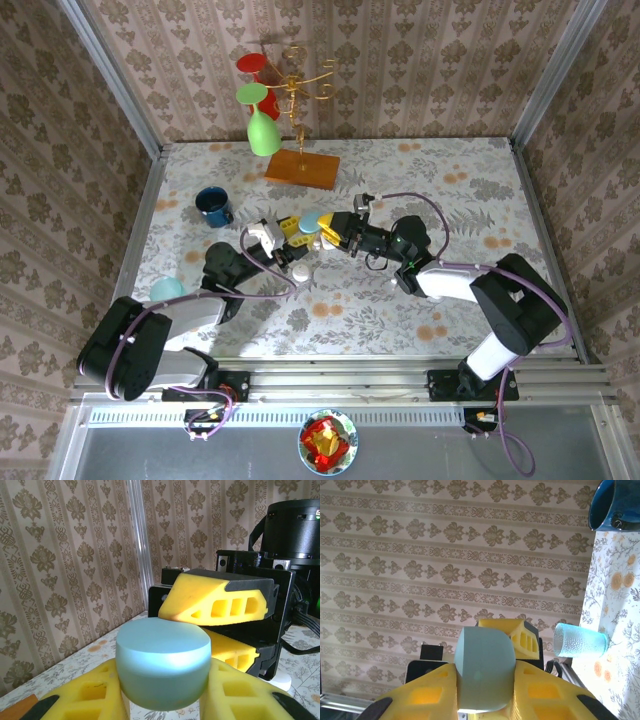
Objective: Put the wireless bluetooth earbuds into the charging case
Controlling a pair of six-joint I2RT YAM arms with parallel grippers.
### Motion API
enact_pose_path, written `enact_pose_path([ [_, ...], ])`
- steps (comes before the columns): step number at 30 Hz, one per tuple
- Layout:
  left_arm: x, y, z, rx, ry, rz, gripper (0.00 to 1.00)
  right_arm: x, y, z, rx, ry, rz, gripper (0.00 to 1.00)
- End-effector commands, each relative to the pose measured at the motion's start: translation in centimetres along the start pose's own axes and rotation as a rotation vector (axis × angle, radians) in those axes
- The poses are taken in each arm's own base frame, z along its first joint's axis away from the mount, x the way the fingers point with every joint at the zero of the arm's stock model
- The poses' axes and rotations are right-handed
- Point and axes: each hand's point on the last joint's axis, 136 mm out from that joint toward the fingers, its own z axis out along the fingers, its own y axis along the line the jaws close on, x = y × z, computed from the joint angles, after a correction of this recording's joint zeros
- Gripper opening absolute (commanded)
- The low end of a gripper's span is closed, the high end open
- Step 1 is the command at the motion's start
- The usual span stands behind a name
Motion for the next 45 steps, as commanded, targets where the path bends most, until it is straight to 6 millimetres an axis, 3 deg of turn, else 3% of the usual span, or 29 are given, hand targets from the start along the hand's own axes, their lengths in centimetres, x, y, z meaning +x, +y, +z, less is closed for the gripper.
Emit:
enact_pose_path([
  [1,-1.0,-0.2,0.3,0.014,-0.032,0.048,0.33,-0.2,-0.2,-0.1,-0.008,-0.015,-0.015,0.24],
  [3,-0.8,-0.2,0.3,0.012,-0.028,0.052,0.43,-0.5,-0.4,-0.2,0.002,-0.027,-0.02,0.23],
  [8,-0.3,0.1,-0.1,-0.004,-0.015,0.055,0.88,-1.8,-1.3,-0.9,0.047,-0.061,-0.048,0.24],
  [10,0.1,0.1,-0.4,-0.013,-0.005,0.06,1.0,-2.7,-2.0,-1.5,0.078,-0.079,-0.071,0.25],
  [15,2.1,0.3,-1.5,-0.05,0.053,0.049,1.0,-6.3,-6.1,-4.4,0.259,-0.153,-0.125,0.26],
  [18,4.3,0.0,-1.8,-0.049,0.129,0.031,1.0,-9.2,-9.3,-7.2,0.418,-0.224,-0.162,0.27],
  [22,6.9,-0.4,-2.5,-0.051,0.226,0.024,1.0,-13.4,-12.0,-10.2,0.563,-0.301,-0.19,0.27],
  [31,9.4,-0.4,-3.3,-0.061,0.357,0.013,1.0,-20.7,-17.9,-14.8,0.758,-0.41,-0.156,0.29],
  [34,9.8,-0.6,-3.5,-0.047,0.402,0.025,1.0,-22.3,-19.6,-15.9,0.807,-0.431,-0.158,0.3],
  [39,10.5,-0.2,-3.7,-0.061,0.468,0.003,1.0,-23.3,-22.1,-17.0,0.908,-0.406,-0.147,0.33],
  [42,10.7,-0.1,-3.5,-0.051,0.511,-0.012,1.0,-23.4,-22.7,-17.2,0.94,-0.392,-0.148,0.45],
  [45,10.9,0.0,-3.5,-0.051,0.523,-0.021,1.0,-23.4,-22.0,-17.4,0.97,-0.38,-0.176,0.56],
])
